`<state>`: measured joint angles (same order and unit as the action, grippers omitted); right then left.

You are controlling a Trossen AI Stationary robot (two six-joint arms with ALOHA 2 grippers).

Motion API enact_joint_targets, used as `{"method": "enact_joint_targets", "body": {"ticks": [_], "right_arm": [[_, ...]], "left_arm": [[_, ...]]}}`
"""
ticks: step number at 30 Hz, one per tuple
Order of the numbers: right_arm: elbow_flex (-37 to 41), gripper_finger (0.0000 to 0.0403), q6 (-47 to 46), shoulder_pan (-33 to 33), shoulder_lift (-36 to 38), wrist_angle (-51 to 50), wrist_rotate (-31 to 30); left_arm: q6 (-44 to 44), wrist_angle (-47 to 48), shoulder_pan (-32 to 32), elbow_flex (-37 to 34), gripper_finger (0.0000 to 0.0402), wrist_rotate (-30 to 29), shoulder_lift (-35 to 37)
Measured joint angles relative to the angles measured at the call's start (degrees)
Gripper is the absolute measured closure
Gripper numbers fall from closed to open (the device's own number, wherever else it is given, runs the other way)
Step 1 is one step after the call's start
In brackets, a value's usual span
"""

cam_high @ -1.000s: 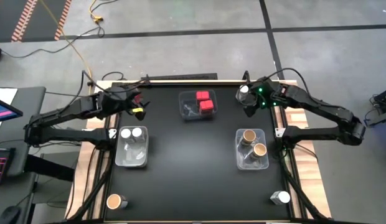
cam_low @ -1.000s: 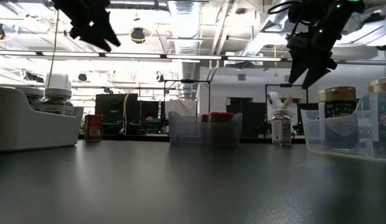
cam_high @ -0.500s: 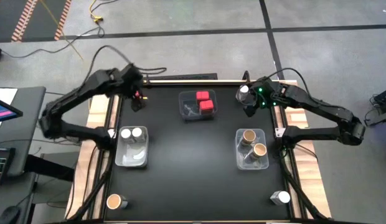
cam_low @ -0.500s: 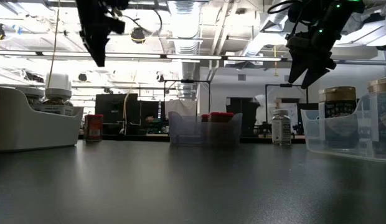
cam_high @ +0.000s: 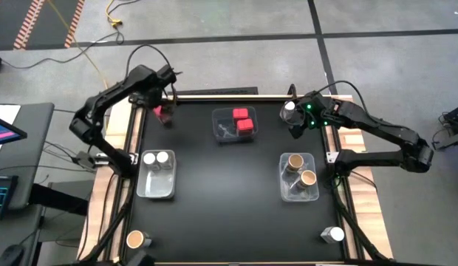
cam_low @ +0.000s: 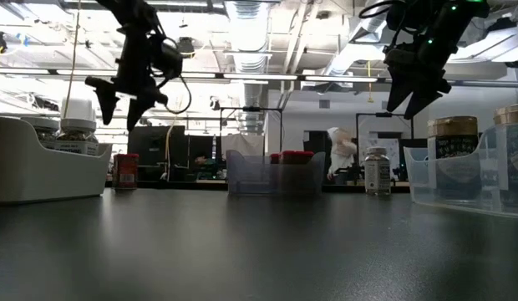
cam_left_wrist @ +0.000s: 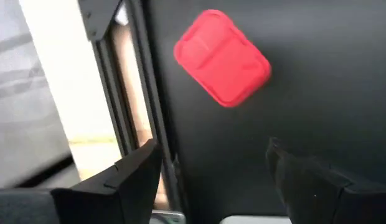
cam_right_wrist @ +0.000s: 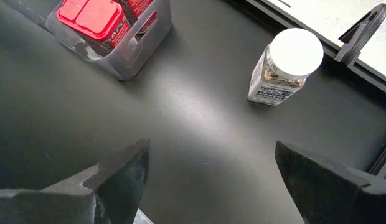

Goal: Sort spices by type
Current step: Put the red seasoning can into the black bin

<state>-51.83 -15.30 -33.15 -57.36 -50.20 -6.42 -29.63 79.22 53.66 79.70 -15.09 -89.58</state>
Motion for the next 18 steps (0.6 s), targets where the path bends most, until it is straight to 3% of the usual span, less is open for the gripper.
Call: {"method": "enact_joint_targets", "body": {"ticks": [8,18], "right_arm": [[0.0,0.0031,3.72,0.0,0.0,-0.12,0.14],[0.0,0.0031,8.23,0.07,-0.01,-0.29,0.25]], "left_arm": [[-15.18,-5.47,2.66,-0.02,0.0128,3.15,-0.42],[-26.36,-7.13,3.63,-0.02,0.0128,4.06,-0.49]]}}
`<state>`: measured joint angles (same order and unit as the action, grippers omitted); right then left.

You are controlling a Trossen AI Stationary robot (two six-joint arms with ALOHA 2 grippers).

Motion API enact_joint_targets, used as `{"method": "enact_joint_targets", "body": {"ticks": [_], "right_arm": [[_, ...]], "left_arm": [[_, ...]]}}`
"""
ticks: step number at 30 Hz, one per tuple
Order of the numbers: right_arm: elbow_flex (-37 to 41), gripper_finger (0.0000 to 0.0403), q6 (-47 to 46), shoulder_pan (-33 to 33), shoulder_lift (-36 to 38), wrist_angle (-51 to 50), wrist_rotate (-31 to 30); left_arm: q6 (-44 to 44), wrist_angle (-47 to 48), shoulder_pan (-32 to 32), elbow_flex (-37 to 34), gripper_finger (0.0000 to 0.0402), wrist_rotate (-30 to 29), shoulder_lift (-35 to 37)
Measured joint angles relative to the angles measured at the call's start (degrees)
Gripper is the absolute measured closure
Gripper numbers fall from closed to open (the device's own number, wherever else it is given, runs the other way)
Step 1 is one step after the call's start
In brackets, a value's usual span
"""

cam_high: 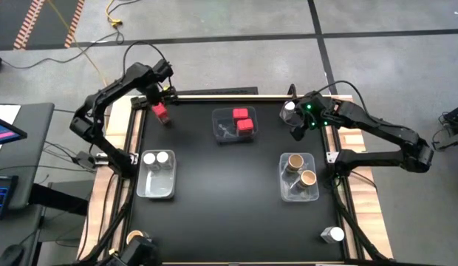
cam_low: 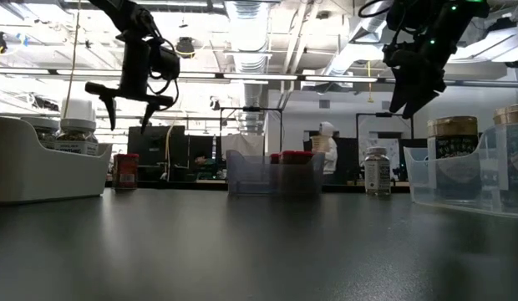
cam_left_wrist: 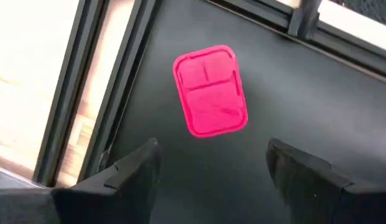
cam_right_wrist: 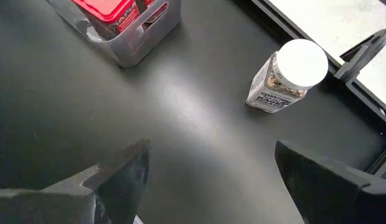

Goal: Sort spices by type
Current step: Put the red seasoning can into the black bin

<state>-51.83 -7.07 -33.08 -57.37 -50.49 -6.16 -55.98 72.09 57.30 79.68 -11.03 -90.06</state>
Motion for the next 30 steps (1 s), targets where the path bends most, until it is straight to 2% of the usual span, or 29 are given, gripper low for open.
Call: {"method": "enact_joint_targets", "body": {"ticks": [9,18,30], "right_arm": [[0.0,0.0031,0.55,0.0,-0.01,0.01,0.01],[0.0,0.0031,1.14,-0.02,-0.01,0.06,0.04],[0.0,0.0031,1.59,-0.02,-0.01,0.43,0.08]], "left_arm": [[-3.66,-3.3,1.31,-0.26,0.0128,-0.38,-0.09],[-7.21,-6.37,2.19,-6.73,0.0128,1.38,-0.11],[-6.08,-10.68,2.19,-7.76,0.0128,0.46,-0.13]]}}
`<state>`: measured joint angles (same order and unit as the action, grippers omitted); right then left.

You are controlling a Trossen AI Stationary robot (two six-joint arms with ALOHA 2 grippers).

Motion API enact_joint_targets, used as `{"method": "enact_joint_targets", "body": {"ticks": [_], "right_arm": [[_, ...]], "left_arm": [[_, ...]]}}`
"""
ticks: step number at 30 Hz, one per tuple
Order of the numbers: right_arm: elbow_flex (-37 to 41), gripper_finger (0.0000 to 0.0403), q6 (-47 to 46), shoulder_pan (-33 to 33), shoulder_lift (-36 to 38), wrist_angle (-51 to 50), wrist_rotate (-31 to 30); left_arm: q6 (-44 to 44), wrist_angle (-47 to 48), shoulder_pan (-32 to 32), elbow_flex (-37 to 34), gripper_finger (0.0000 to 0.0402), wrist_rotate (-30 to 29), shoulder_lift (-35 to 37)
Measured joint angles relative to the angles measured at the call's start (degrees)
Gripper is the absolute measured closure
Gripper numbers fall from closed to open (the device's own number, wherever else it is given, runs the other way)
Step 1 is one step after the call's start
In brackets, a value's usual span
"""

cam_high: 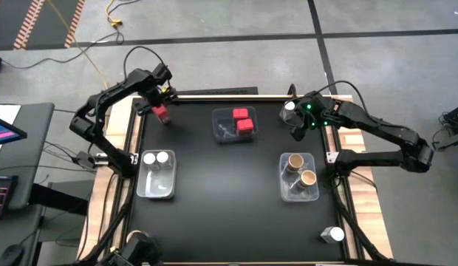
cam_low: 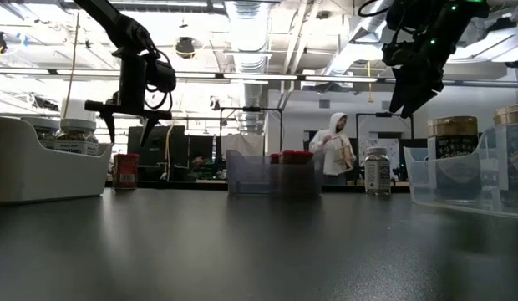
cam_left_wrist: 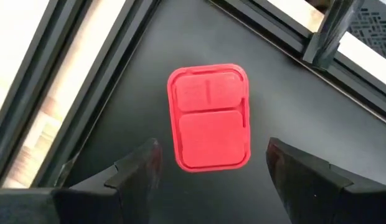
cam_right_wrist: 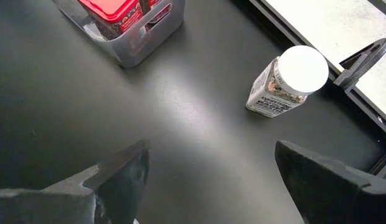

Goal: Sort spices by type
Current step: Put the red seasoning can into the black bin

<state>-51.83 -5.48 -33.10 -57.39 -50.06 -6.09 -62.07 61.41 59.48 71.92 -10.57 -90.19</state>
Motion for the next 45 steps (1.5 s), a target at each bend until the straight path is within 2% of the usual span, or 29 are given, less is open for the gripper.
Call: {"method": "enact_joint_targets", "body": {"ticks": [9,15,27,39,45], "right_arm": [[0.0,0.0031,0.17,0.0,0.0,0.0,0.03],[0.0,0.0031,1.03,0.02,0.0,-0.04,0.07],[0.0,0.0031,1.58,0.02,0.0,-0.07,0.06],[0.0,0.0031,2.36,-0.01,0.0,-0.02,0.04],[0.0,0.0031,2.51,-0.01,0.0,-0.05,0.04]], "left_arm": [[0.71,0.4,-0.02,0.0,0.0128,0.09,0.0],[-2.44,0.65,-0.07,0.0,0.0123,-0.2,0.0],[-3.0,0.52,-0.12,0.0,0.0065,-0.59,0.0],[-2.42,0.5,-0.33,0.0,0.0063,-0.59,-0.15],[-2.26,-0.31,0.01,0.0,0.0063,-0.39,-2.88]]}}
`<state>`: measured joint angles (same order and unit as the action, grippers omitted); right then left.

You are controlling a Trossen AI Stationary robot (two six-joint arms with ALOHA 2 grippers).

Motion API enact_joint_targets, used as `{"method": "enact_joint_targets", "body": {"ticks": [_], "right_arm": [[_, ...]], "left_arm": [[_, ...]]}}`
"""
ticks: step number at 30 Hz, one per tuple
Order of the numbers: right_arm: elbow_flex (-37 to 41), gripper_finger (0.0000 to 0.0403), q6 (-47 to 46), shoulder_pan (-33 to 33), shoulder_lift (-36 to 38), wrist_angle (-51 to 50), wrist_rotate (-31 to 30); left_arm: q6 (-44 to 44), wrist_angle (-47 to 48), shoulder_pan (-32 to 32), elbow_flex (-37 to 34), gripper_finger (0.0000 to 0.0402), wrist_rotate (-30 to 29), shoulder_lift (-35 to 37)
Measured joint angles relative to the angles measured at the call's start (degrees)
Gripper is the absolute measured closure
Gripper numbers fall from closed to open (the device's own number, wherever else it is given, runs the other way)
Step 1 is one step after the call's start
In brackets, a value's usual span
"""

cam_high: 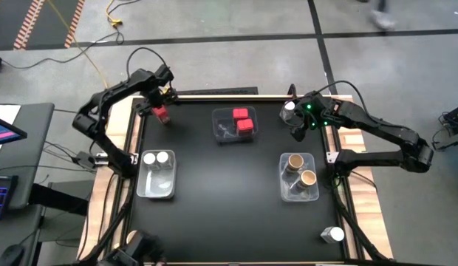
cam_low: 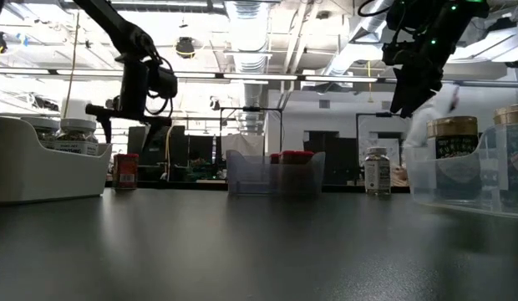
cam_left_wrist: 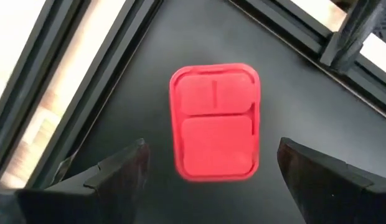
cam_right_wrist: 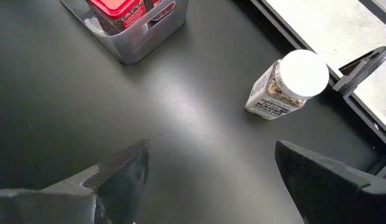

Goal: Sort spices by type
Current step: Put the red seasoning can into the black bin

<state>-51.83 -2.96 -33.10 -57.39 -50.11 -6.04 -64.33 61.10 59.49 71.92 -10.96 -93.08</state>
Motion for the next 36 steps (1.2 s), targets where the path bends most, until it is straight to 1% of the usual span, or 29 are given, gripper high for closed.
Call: {"method": "enact_joint_targets", "body": {"ticks": [5,11,17,24,29,36], "right_arm": [[0.0,0.0031,-0.26,0.02,0.0,-0.17,0.0],[0.0,0.0031,-0.46,0.02,0.0,-0.2,0.0],[0.0,0.0031,-0.61,0.02,0.0,-0.19,0.0],[0.0,0.0031,-0.64,0.02,0.0,0.03,0.0],[0.0,0.0031,-0.63,0.02,0.0,0.14,0.0],[0.0,0.0031,-0.61,0.0,0.0,0.14,0.0]], "left_arm": [[0.25,-2.12,0.19,0.02,0.0063,-1.01,-2.38],[2.61,-2.8,1.11,0.0,0.0063,0.28,-5.6],[3.66,-3.91,1.46,0.02,0.0068,0.28,-6.33],[3.61,-3.51,2.09,0.02,0.0104,0.83,-6.32],[3.64,-3.43,2.07,0.02,0.0128,2.7,-6.3],[7.0,-3.25,2.06,0.02,0.016,5.58,-6.32]]}}
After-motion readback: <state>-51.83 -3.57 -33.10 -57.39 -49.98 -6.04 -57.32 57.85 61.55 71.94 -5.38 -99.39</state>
